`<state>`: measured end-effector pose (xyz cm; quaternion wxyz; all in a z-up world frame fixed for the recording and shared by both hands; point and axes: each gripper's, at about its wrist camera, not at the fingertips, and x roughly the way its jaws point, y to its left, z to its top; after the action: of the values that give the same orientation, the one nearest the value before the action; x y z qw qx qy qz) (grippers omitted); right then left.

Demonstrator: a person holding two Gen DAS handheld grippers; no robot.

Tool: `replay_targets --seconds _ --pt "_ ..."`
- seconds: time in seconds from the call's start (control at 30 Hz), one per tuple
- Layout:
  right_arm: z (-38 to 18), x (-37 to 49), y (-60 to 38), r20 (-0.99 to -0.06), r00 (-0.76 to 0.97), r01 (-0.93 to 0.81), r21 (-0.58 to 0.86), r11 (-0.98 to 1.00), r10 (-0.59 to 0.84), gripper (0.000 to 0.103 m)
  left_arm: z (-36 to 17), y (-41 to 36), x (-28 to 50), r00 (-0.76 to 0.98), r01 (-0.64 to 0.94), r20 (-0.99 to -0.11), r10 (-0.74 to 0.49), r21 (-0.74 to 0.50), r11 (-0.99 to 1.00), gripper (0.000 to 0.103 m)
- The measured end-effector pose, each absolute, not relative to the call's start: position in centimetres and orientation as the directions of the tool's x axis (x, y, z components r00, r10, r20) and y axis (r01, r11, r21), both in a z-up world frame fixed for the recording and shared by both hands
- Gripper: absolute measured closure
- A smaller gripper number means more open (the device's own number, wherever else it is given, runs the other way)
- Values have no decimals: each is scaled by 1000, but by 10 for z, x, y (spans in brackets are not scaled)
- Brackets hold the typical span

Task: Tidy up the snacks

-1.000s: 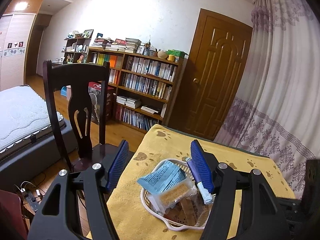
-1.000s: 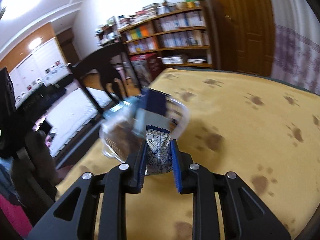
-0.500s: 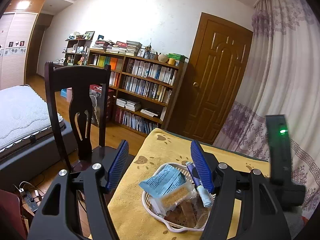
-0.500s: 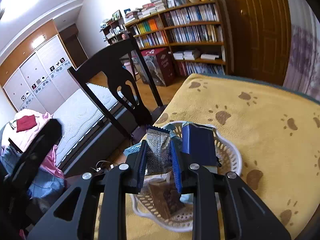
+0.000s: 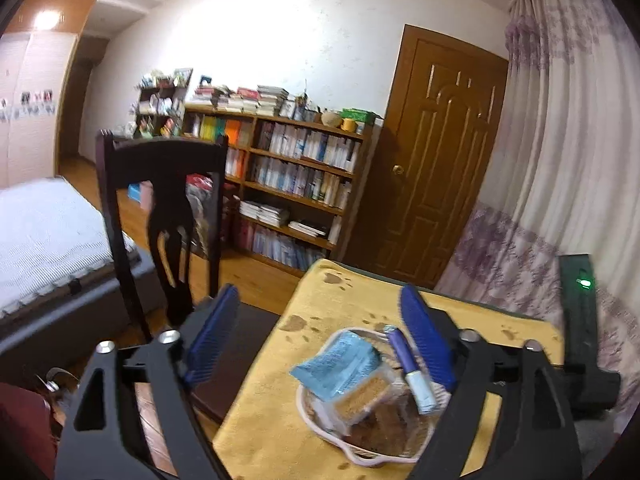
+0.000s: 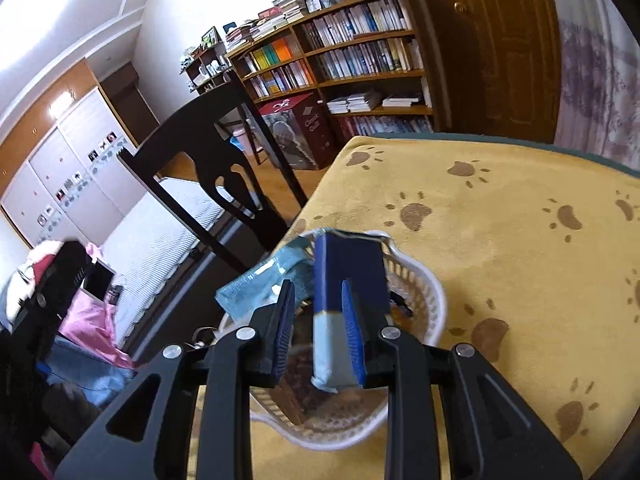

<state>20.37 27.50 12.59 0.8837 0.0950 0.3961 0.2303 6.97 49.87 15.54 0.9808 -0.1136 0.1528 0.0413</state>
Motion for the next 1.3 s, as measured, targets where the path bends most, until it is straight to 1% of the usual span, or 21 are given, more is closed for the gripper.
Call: replay_targets --seconds 0.07,0.1,0.13,0.17,0.2,0.3,0.33,0.4,0.47,0.53,0.6,0.7,0.77,0.83,1.0,1.13,1.3 --pt "124 194 273 -662 598 -329 311 892 452 73 157 495 67 949 -153 -295 107 -140 978 7" --pt "124 190 273 -662 606 -331 294 897 441 69 158 493 66 949 -164 -291 125 -117 979 6" --pt "123 184 272 -663 617 -330 271 904 424 61 159 491 65 948 -175 -284 143 -91 980 5" --pt "122 178 271 -664 626 -329 250 911 409 56 160 490 63 948 -183 -275 159 -64 981 4" --pt "121 172 270 -661 639 -328 229 917 394 47 160 489 62 948 -184 -272 163 -53 982 4" --pt "121 157 269 -651 672 -332 161 929 353 42 162 489 59 950 -178 -265 165 -22 984 3" --pt "122 150 268 -645 683 -337 138 931 343 37 162 489 59 949 -179 -267 169 -13 984 3" --pt "123 139 267 -634 700 -346 103 933 329 31 161 486 59 944 -183 -274 182 21 983 3" --pt "125 127 267 -620 720 -356 57 933 312 28 160 481 61 940 -182 -282 192 63 981 3" --pt "128 116 268 -603 740 -365 15 931 300 22 159 476 63 936 -185 -285 209 110 977 3" --pt "131 107 270 -590 751 -377 -15 926 296 21 158 473 63 935 -180 -282 214 142 973 3" --pt "135 92 271 -576 759 -392 -35 919 302 13 156 464 62 937 -165 -273 216 200 966 3" --pt "137 84 271 -565 769 -391 -49 919 297 13 154 456 61 938 -156 -266 221 244 957 3" --pt "140 79 273 -556 780 -386 -65 920 288 9 153 449 61 940 -143 -260 220 282 949 3" --pt "144 71 276 -538 800 -374 -103 922 264 5 147 431 57 946 -123 -234 222 374 919 3" --pt "144 66 279 -536 805 -376 -129 918 254 5 146 422 54 951 -119 -213 226 422 899 3" --pt "145 63 280 -533 809 -374 -142 917 248 5 147 421 53 951 -119 -208 230 440 890 3"
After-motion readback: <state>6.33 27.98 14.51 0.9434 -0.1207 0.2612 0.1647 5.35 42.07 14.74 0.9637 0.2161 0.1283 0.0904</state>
